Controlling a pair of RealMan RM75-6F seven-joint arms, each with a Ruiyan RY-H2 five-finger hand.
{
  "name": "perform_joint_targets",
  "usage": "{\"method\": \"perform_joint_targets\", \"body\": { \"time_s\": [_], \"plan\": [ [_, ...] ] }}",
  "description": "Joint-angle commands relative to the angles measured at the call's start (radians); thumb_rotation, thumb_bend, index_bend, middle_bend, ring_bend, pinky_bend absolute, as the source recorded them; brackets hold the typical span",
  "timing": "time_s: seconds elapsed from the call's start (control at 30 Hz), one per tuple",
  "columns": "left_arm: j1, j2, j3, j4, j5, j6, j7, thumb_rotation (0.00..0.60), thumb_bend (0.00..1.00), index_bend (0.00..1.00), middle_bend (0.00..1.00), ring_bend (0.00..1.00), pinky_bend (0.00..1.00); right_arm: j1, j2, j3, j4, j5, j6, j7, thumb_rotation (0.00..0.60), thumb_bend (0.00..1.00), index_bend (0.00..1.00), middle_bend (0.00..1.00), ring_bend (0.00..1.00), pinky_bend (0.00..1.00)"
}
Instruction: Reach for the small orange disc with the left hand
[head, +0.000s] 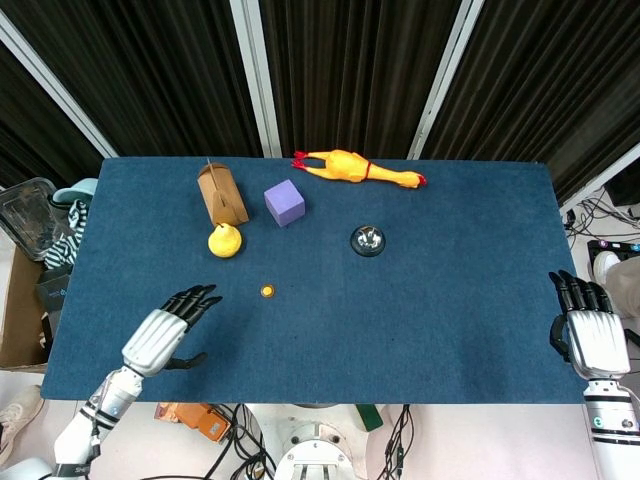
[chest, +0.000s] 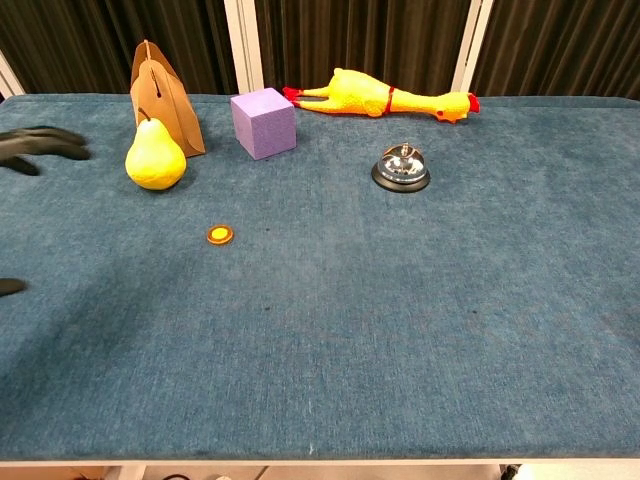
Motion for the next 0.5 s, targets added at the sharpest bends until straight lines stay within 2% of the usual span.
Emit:
{"method": "perform_joint_targets", "body": {
  "time_s": [0.03,0.37,0.5],
  "plan": [
    [-0.05,-0.044,-0.033,0.003,-0.023,-0.058,0.018,0.6,0.19,0.11,0.0,0.0,0.13,0.0,0.0,0.0,0.0,0.0,0.0,-0.001,0.6,0.92,0.13,0.15,0.17,0.16],
    [-0.232,-0.215,-0.142,0.173,-0.165,-0.277,-0.01,0.6,0.19,0.11,0.0,0.0,0.13,0.001,-0.001,0.003,0.001,0.006,-0.001,0.0,0.6,0.92,0.13,0.15,0.17,0.16],
    [-0.288,-0.249,-0.162,0.245,-0.204,-0.341,-0.016,0.6,0.19,0.13,0.0,0.0,0.13,0.0,-0.001,0.004,0.002,0.009,-0.001,0.002,0.6,0.92,0.13,0.15,0.17,0.16]
  ]
}}
